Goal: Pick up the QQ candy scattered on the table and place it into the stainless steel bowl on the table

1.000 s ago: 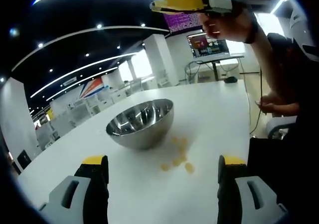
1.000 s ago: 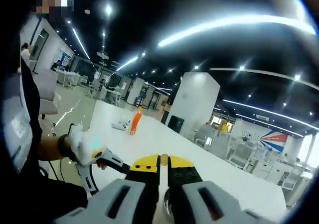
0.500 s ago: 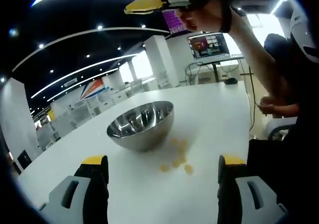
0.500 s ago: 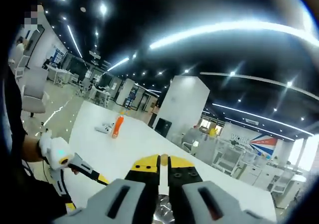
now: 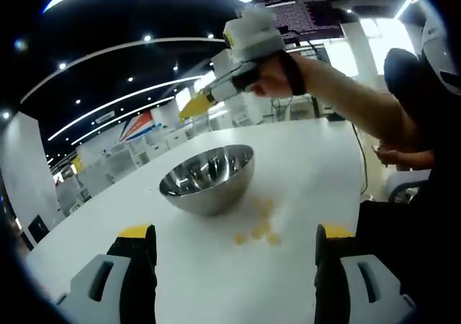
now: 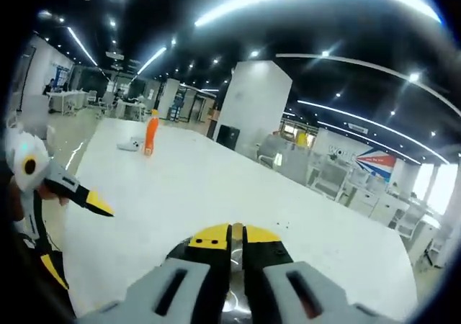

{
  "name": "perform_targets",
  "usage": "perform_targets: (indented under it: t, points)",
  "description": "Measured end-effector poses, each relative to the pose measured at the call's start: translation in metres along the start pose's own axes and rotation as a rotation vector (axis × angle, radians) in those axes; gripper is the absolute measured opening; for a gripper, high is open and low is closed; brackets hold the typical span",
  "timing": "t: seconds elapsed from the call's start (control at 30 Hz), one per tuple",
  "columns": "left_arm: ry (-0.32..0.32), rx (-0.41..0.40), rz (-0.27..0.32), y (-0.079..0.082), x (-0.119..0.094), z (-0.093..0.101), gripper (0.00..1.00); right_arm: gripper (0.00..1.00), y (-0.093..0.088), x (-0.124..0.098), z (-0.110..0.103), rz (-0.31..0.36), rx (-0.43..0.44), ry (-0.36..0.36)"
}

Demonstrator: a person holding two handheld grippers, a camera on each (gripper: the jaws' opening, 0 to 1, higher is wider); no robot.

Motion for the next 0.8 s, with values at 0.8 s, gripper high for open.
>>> perform_targets:
  t: [0.8]
  points:
    - [0.008,0.000,-0.004,-0.001,-0.006,0.001,0.92,0.25,-0.068,0.016,-0.010,-0.143,-0.034,-0.006]
Point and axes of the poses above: the point that each gripper's makers call its tool centre point, and the gripper's own axes: x roughly forward along the fingers, z roughly to its right, y roughly out of its top, the point moved 3 cm from there along -x, roughly backward along the fingers, and after that the axes turned 1 degree about -y, right-handed, at the moved point
